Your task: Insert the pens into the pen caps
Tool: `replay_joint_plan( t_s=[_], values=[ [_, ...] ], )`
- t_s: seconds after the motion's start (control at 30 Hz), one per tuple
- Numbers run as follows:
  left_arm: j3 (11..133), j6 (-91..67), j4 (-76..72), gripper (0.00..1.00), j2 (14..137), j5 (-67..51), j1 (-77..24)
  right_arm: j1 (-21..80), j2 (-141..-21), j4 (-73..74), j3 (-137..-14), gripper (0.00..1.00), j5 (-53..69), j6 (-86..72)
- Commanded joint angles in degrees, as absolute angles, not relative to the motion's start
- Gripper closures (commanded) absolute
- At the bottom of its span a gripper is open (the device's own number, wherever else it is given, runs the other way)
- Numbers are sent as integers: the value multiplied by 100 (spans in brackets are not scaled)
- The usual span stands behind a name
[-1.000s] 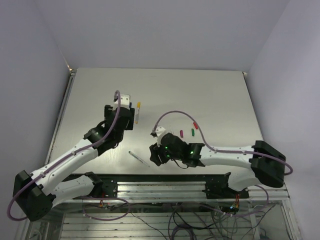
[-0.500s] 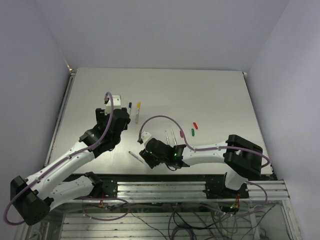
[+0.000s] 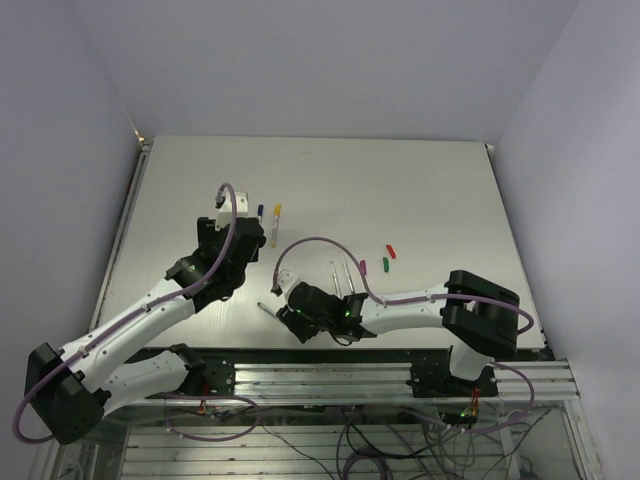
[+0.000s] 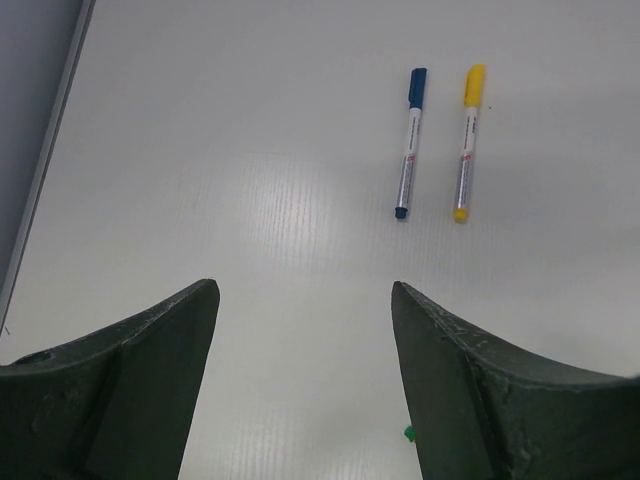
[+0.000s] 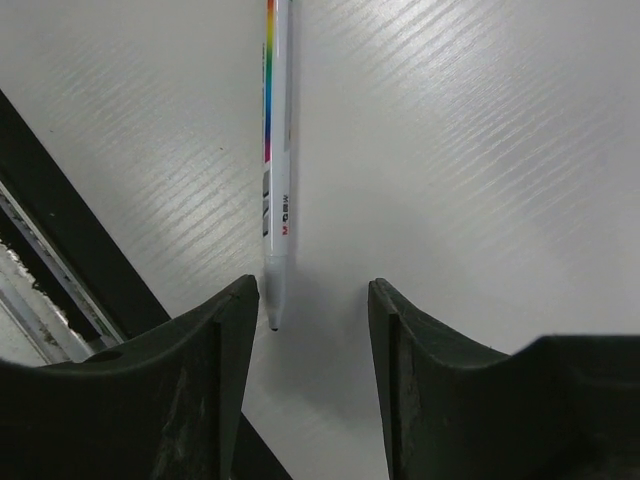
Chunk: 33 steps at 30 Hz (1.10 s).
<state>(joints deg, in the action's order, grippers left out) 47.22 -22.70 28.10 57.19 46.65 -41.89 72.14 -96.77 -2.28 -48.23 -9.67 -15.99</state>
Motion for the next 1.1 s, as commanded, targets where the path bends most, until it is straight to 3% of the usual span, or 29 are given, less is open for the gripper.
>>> replay_joint_plan(
  t_s=[0.0, 0.3, 0.67, 0.8, 1.07],
  values=[
    [4641, -2176, 2663, 19, 5753, 4443, -4201, 7261, -9943, -235, -4916, 53, -903, -1554],
    [4571, -2025, 2690, 19, 5891, 3998, -4201, 7270, -10303, 99, -5005, 67, -1336, -1714],
    [4352, -1791, 2360, 19, 5953, 3080, -4208, 6992, -10309, 220, -4912, 68, -1932, -1641],
    [4304, -1545, 2240, 20, 6096, 2748, -4205, 6892, -10203, 267, -4840, 63, -2047, -1611],
    [4279, -1196, 1943, 20, 6616, 1869, -4206, 6574, -10028, 162, -4605, 62, -2109, -1712]
  ],
)
